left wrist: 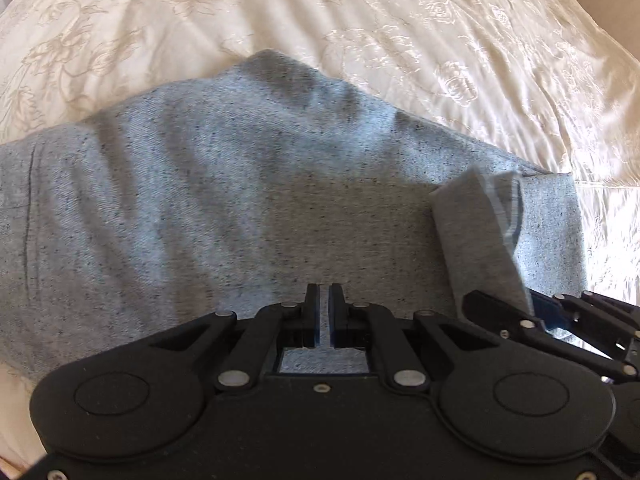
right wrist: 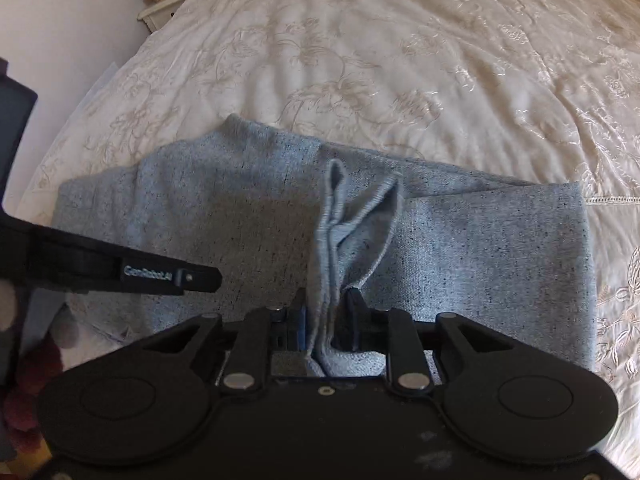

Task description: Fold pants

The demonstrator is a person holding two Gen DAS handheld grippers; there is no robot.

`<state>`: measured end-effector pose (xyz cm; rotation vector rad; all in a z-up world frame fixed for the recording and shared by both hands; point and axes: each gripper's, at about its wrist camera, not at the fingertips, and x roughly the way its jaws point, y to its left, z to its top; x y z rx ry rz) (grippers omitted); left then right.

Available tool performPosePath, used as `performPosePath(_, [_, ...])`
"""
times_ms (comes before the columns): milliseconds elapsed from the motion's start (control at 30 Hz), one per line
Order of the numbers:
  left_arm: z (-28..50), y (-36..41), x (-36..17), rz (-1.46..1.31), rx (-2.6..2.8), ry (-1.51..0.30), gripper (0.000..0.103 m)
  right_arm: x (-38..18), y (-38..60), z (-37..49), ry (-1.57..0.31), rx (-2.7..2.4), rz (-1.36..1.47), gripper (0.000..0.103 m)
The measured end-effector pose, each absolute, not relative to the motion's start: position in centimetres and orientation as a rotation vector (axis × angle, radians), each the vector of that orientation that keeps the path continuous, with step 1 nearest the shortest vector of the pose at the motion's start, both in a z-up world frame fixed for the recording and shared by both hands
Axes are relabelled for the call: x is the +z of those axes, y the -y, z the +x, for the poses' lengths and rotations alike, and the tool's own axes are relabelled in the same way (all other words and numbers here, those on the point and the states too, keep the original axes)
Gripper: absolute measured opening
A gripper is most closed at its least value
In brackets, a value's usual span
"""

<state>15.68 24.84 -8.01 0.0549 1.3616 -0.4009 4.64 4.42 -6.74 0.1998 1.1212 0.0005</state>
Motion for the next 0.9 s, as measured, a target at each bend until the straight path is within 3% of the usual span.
performPosePath(267, [15.7, -25.6, -6.3, -0.003, -0.419, -1.318, 0.011, -3.0, -5.0, 3.3, -1.007, 0.123, 0.241, 0.030])
performPosePath(467, [15.4, -22.4, -4.1, -0.017, -0.500, -1.235, 0.011, -2.5, 3.6, -0.7, -0.975, -0.108, 0.424, 0.030])
performPosePath(533, [15.1, -20.9, -4.5, -0.001, -0.530, -1.251, 0.011, -3.6, 7.2, -1.9, -0.987, -0.209, 0.511, 0.019])
performPosePath(567, [14.7, -20.2, -4.9, 0.016, -0.550, -1.267, 0.011, -4.3, 9.2, -2.8, -0.989, -0.251, 0.569, 0.004])
performPosePath(900, [10.6, -19.2, -10.4, 0.158, -0.502, -1.383, 0.011, -10.2, 13.7, -5.9, -1.167, -0.289, 0.632, 0.002])
